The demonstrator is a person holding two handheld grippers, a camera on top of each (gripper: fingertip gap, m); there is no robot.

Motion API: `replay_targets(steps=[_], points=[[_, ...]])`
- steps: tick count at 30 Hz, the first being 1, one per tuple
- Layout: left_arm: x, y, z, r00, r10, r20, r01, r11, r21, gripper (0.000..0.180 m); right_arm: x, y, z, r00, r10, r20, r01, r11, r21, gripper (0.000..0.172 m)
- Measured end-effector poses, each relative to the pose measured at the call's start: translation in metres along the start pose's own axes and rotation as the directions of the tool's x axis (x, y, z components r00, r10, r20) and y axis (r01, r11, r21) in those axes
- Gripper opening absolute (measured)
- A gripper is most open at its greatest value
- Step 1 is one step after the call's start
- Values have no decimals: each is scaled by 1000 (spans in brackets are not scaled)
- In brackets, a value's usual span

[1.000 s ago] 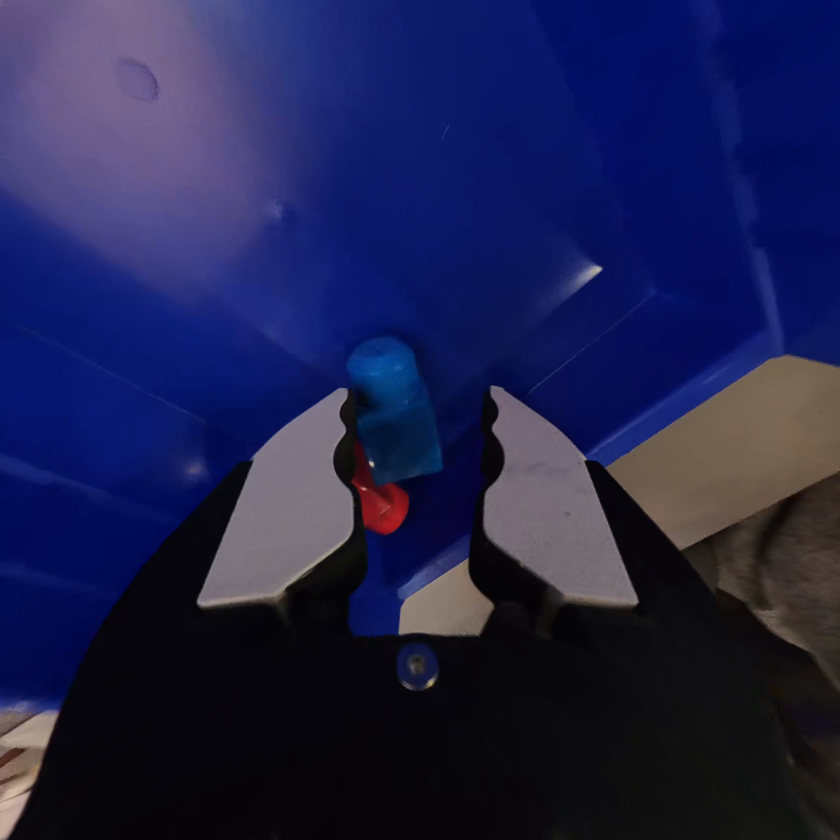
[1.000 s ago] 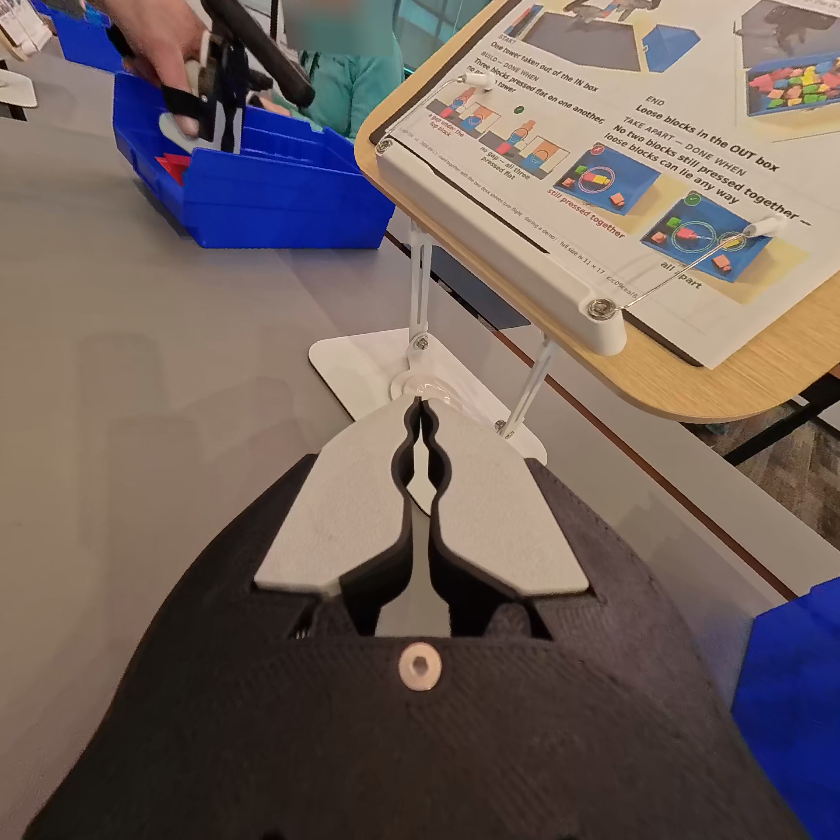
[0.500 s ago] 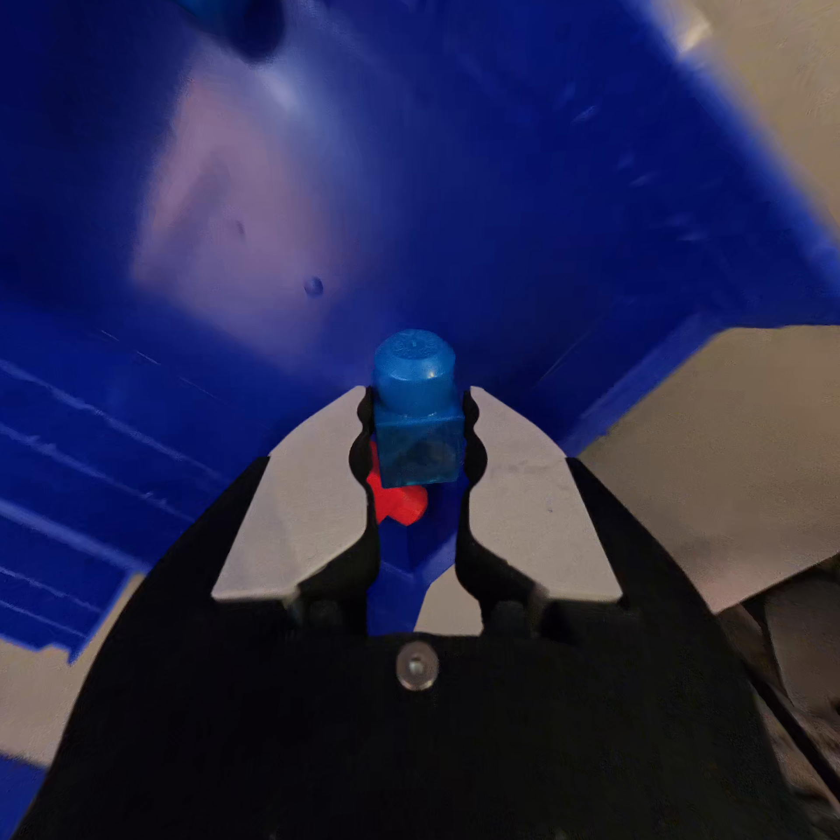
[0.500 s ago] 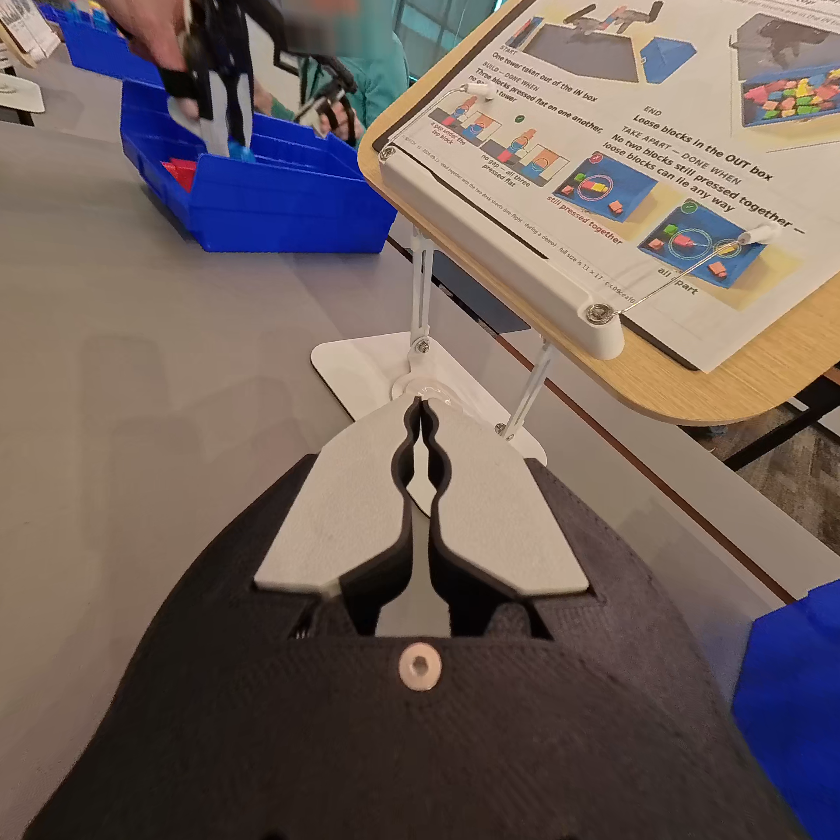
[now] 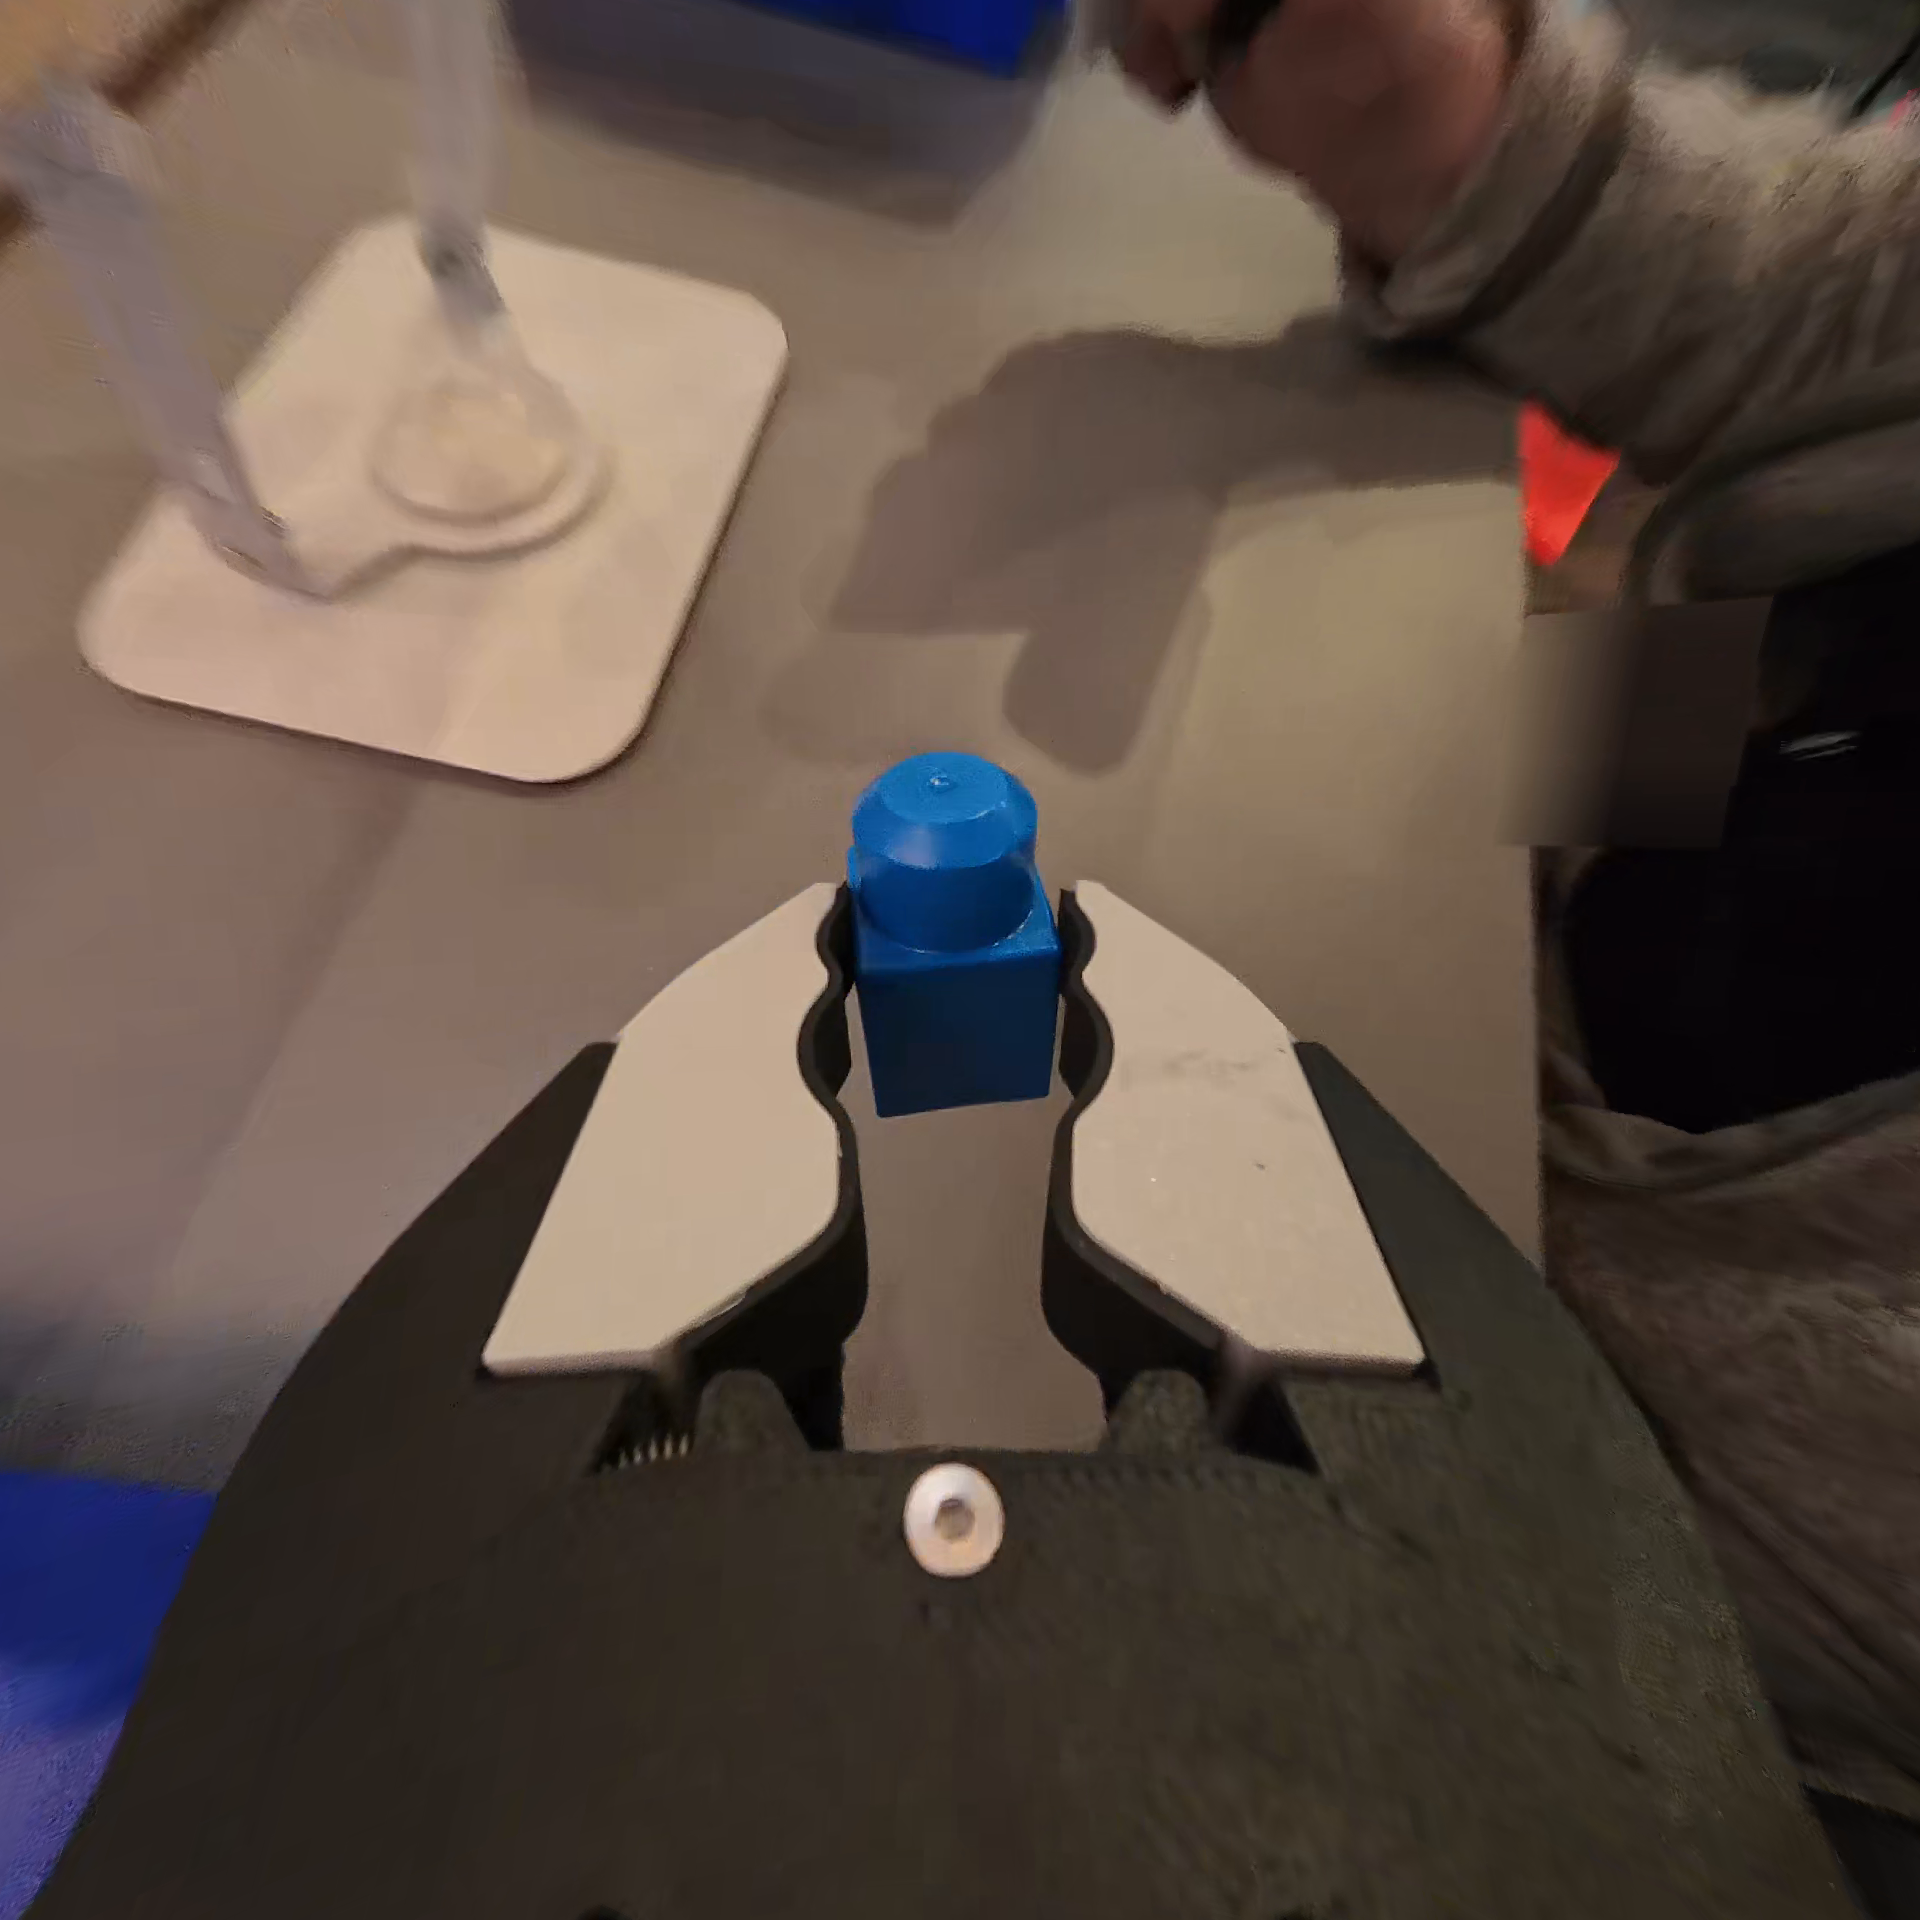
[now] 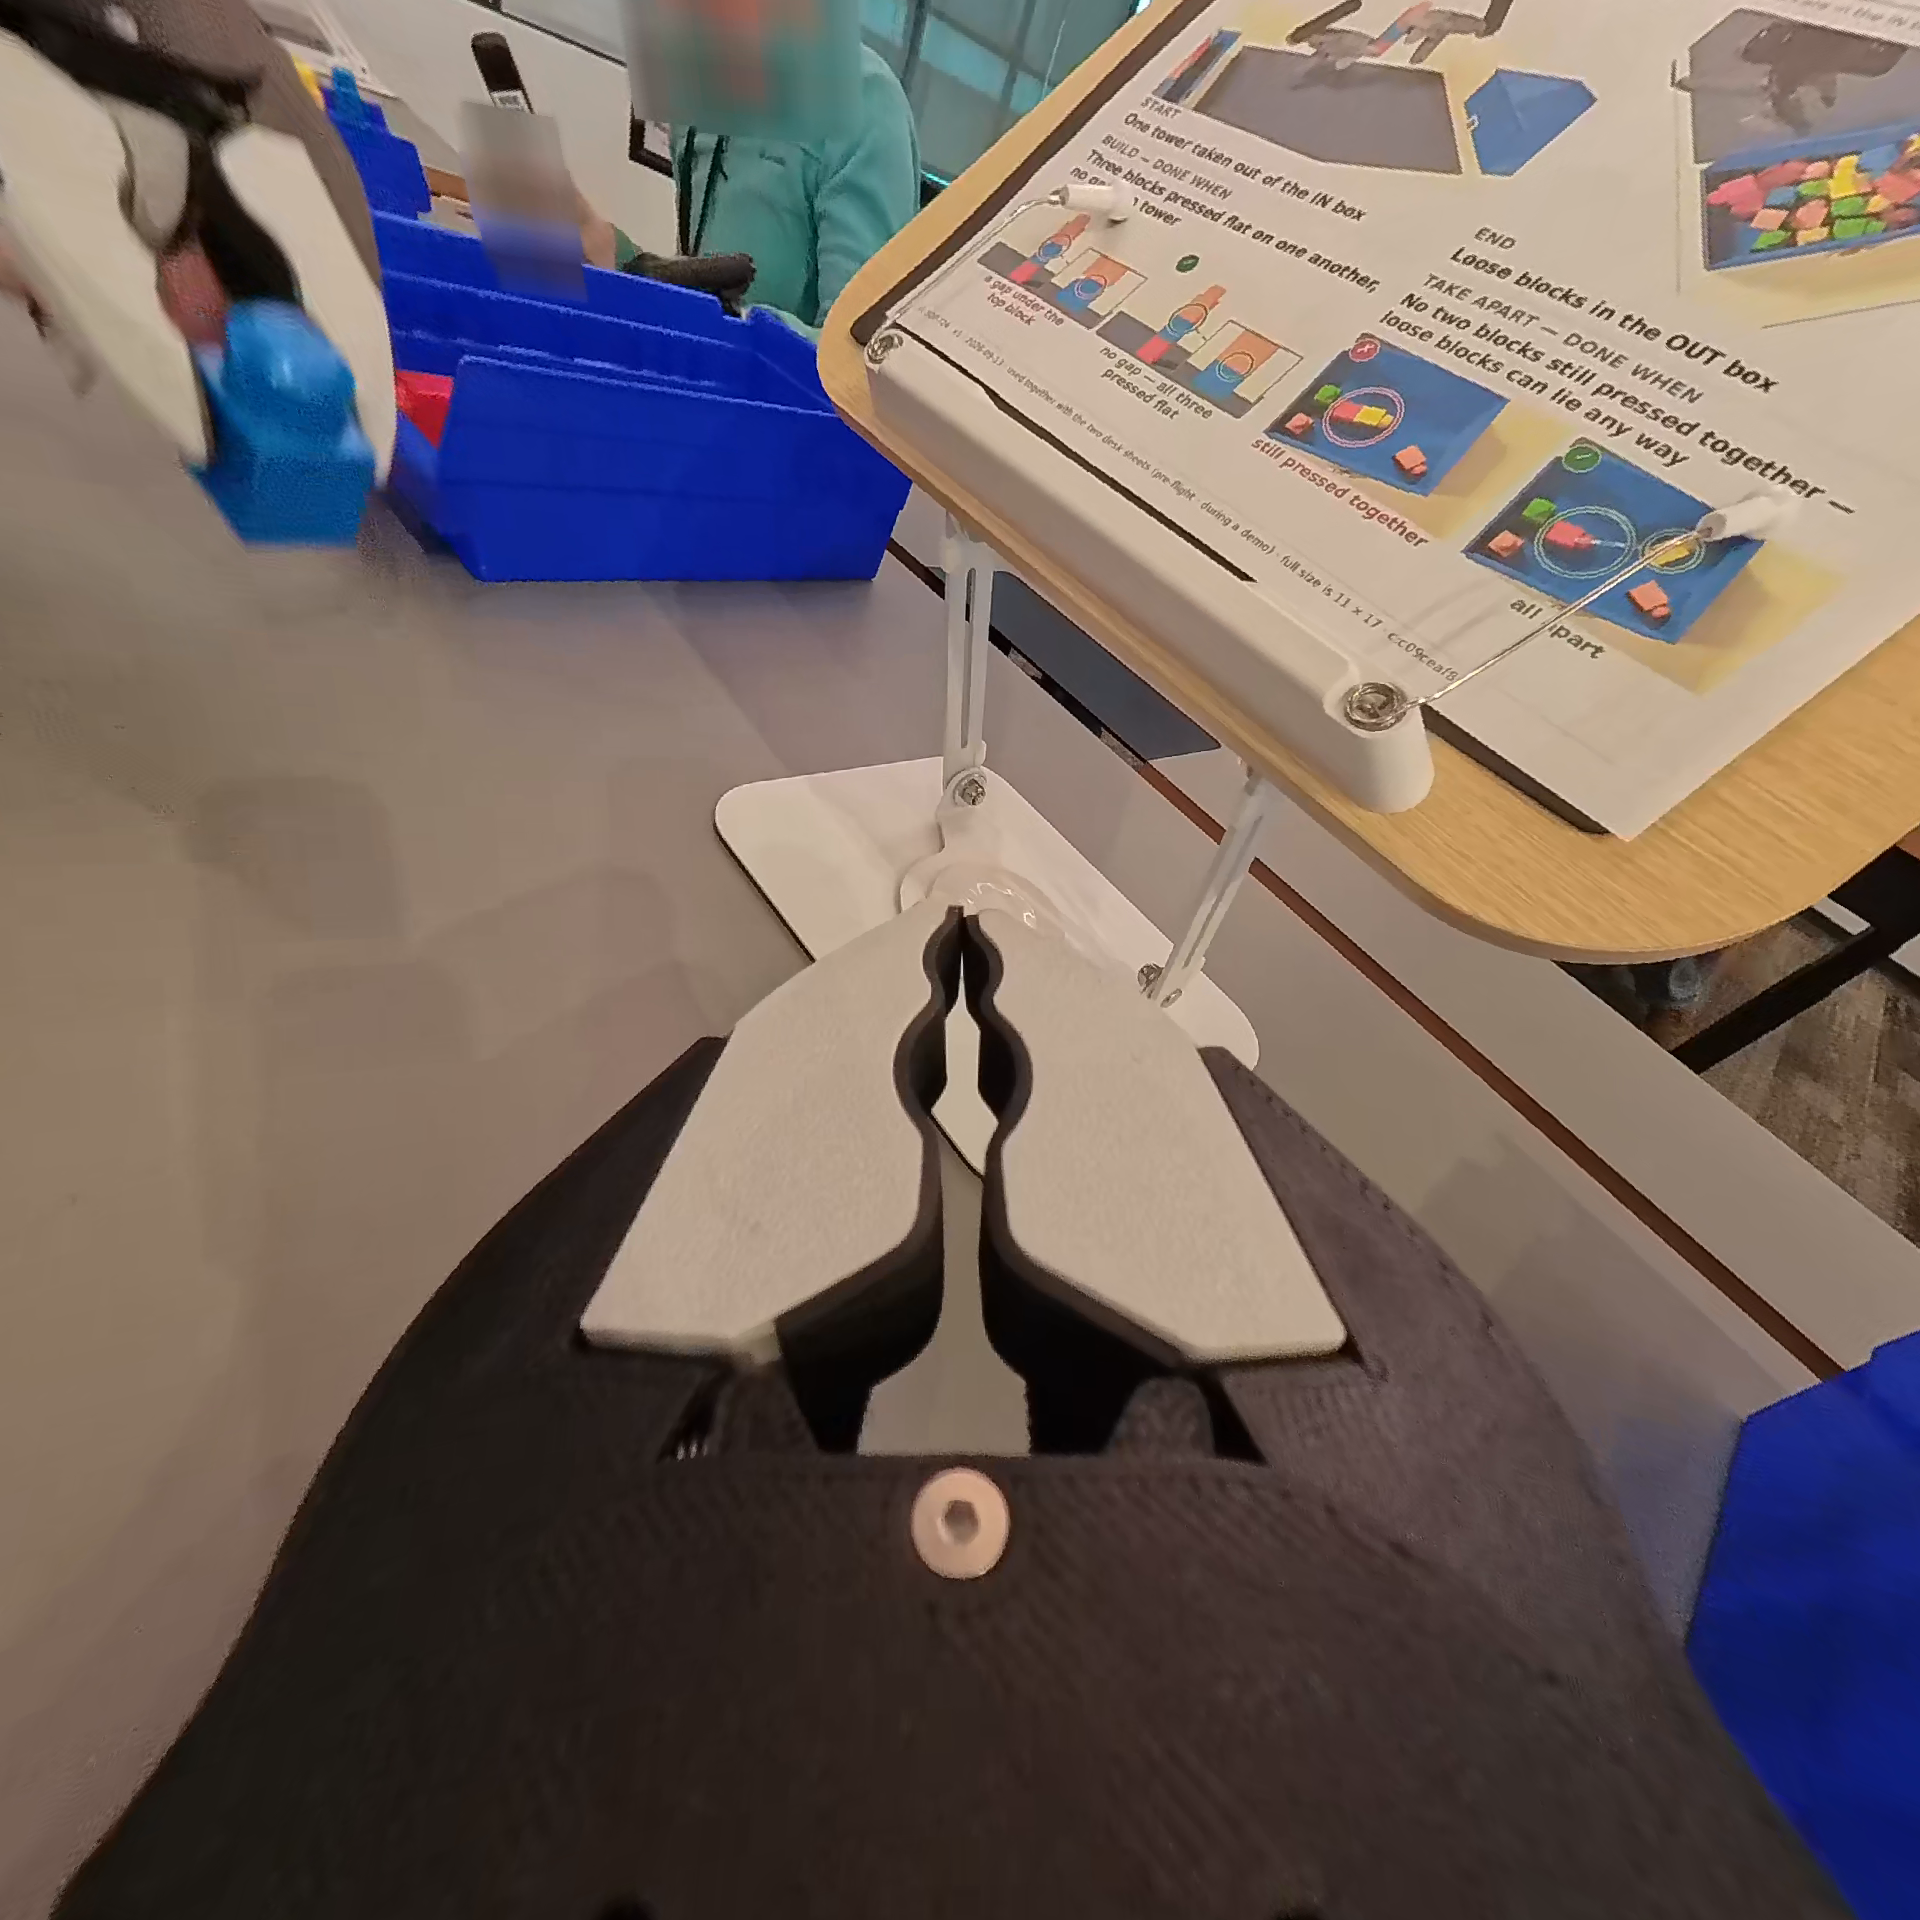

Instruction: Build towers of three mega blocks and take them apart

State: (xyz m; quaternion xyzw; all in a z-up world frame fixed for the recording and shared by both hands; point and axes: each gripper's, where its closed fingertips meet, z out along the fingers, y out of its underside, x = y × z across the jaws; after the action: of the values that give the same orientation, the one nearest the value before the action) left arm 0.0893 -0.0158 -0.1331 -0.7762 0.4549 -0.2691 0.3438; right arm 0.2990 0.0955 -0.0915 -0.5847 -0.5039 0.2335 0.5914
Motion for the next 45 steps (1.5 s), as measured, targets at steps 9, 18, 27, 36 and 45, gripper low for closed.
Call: replay_targets(steps=[9, 18, 27, 36, 45], points=[[6, 17, 98, 999, 43, -31, -49, 974, -221, 36, 2, 10, 2, 1000, 8, 4, -8, 999, -31, 0], [9, 22, 116, 992, 111, -54, -123, 924, -362, 47, 3, 12, 2, 1000, 18, 14, -18, 999, -33, 0], [-26, 13, 1, 964, 95, 246, -28, 964, -263, 47, 2, 7, -1, 1000, 20, 19, -19, 1000, -12, 0], [-136, 127, -185, 909, 174, 378, 143, 723, -676, 47, -1, 2, -2, 999, 20, 32, -21, 1000, 6, 0], [-181, 199, -192, 974, 113, 197, 123, 469, -875, 55, 2, 7, -2, 999, 33, 26, -33, 999, -3, 0]])
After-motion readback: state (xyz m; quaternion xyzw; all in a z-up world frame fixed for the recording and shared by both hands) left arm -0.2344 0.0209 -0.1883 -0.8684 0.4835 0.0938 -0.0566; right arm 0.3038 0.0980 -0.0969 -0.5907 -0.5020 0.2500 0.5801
